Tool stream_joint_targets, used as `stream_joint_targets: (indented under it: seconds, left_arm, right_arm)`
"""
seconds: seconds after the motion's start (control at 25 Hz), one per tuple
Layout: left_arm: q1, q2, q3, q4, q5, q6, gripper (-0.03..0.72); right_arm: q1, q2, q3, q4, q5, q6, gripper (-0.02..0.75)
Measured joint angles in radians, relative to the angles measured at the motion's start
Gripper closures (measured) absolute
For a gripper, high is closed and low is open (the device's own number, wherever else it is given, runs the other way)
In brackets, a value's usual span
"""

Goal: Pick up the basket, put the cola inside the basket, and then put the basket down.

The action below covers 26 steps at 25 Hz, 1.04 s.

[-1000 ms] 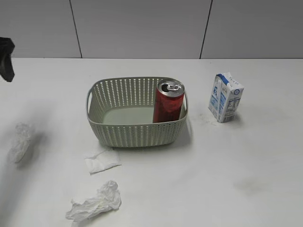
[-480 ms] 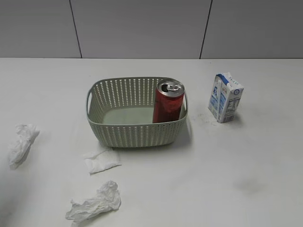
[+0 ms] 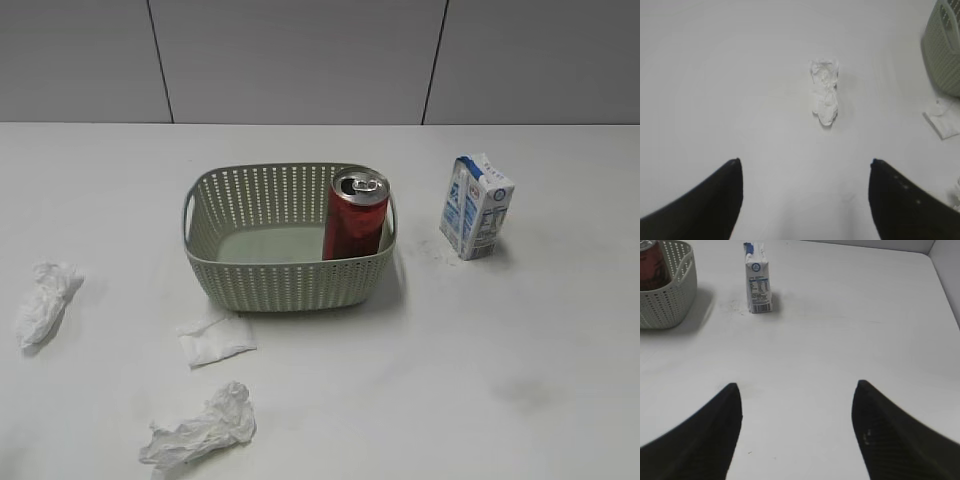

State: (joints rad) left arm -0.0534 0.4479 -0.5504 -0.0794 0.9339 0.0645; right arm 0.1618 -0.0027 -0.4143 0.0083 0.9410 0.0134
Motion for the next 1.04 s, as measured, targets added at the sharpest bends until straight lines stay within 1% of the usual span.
stream_joint_targets:
  seconds: [0.16,0.44,0.6,0.8,1.04]
  left_arm:
    - [0.000,-0.158,0.016,0.000,0.009,0.000,0.098]
    - [0.000,-0.312,0.033,0.004,0.105,-0.005,0.098]
    - [0.000,-0.373,0.038,0.024,0.112,-0.037,0.099]
    - [0.000,-0.441,0.046,0.029,0.113,-0.045,0.099]
    - [0.000,-0.452,0.046,0.030,0.113,-0.048,0.099]
  right_arm:
    - [0.000,0.000,0.000,-0.008,0.000,0.010,0.216]
    - [0.000,0.000,0.000,-0.008,0.000,0.012,0.218]
    - [0.000,0.000,0.000,-0.008,0.000,0.012,0.218]
    - [0.000,0.000,0.000,-0.008,0.000,0.013,0.218]
    - [0.000,0.000,0.000,-0.008,0.000,0.013,0.218]
